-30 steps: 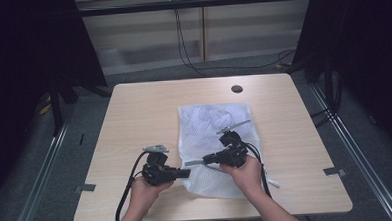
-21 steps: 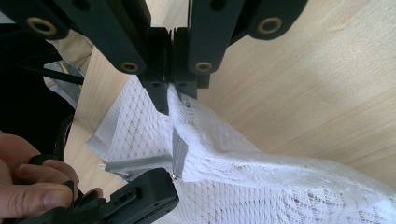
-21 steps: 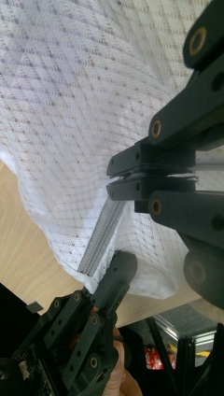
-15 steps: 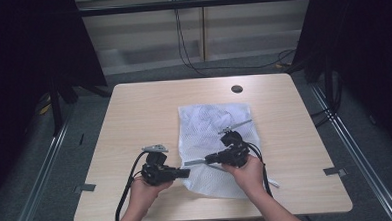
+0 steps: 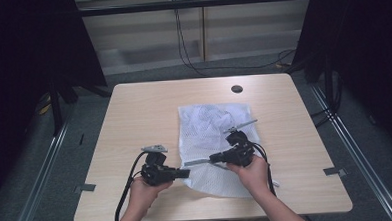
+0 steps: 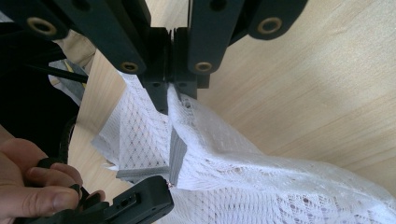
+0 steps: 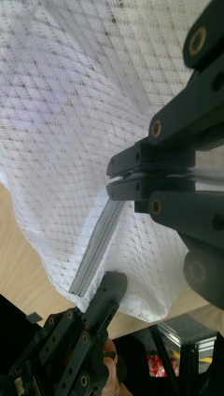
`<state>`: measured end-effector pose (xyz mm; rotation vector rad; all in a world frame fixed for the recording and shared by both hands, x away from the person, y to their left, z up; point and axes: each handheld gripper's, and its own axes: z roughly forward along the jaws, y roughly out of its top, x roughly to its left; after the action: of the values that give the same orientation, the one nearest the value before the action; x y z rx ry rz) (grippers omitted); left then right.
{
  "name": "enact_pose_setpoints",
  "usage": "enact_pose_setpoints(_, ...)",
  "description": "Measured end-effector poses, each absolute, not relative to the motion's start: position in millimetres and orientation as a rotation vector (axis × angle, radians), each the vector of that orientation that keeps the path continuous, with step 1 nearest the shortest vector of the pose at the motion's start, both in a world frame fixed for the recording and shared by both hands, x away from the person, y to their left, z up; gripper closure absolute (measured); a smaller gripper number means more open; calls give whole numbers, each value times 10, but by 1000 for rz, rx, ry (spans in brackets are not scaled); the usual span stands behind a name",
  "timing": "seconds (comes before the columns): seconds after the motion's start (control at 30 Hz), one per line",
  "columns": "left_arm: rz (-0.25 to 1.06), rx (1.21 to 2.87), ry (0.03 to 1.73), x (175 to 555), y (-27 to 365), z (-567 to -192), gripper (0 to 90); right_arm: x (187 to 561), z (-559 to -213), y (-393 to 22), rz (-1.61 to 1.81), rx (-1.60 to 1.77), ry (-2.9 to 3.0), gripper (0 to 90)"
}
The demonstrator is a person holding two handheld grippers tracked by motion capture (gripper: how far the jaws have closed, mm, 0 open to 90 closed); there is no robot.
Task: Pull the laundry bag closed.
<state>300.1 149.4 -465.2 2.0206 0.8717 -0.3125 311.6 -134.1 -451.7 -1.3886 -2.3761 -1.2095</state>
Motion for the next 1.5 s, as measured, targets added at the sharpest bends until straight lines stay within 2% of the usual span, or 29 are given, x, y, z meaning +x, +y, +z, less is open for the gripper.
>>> enact_pose_setpoints(1.5,-315,2009,882,2998,1573,-4625,888,3103,-4527,-1461,-1198,-1400,-2402,872)
